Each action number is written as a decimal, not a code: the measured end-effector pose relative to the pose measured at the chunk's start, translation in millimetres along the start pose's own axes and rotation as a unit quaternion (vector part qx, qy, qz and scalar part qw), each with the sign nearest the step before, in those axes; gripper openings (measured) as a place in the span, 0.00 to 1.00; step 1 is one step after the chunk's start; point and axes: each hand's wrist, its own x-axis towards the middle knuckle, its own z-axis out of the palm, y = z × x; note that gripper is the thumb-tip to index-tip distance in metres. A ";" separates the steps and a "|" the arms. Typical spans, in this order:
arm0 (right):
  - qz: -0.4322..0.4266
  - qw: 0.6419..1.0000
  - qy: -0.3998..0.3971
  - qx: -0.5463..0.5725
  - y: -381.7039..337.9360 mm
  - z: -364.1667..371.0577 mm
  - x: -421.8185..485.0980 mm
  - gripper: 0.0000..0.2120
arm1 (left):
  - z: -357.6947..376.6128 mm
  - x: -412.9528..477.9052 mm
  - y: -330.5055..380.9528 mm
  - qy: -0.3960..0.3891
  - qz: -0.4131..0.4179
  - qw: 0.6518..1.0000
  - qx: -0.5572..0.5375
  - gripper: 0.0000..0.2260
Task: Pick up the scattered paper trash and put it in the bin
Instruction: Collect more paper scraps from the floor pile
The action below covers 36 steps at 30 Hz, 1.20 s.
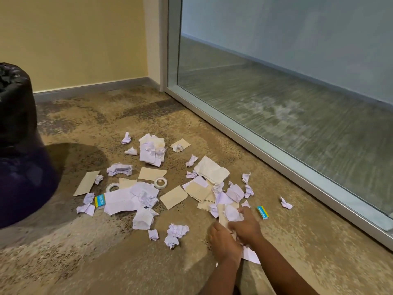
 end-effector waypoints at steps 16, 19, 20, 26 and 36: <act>-0.166 0.983 -0.071 -0.034 -46.9 31.6 -39.3 0.10 | -95.3 4.7 -31.4 -0.186 0.002 0.887 -0.423 0.14; -0.218 0.968 -0.091 -0.088 -63.2 46.8 -52.7 0.07 | -107.3 8.9 -36.3 -0.130 -0.031 0.891 -0.434 0.13; -0.224 0.964 -0.113 -0.086 -67.3 50.9 -55.2 0.15 | -112.0 10.9 -39.3 -0.105 -0.044 0.890 -0.441 0.14; -0.241 0.948 -0.205 -0.033 -91.9 61.3 -76.1 0.36 | -141.6 21.3 -52.3 -0.037 -0.052 0.875 -0.479 0.17; -0.294 0.953 -0.013 0.075 -94.9 67.9 -64.9 0.25 | -203.3 34.9 -52.2 0.068 -0.033 0.881 -0.466 0.21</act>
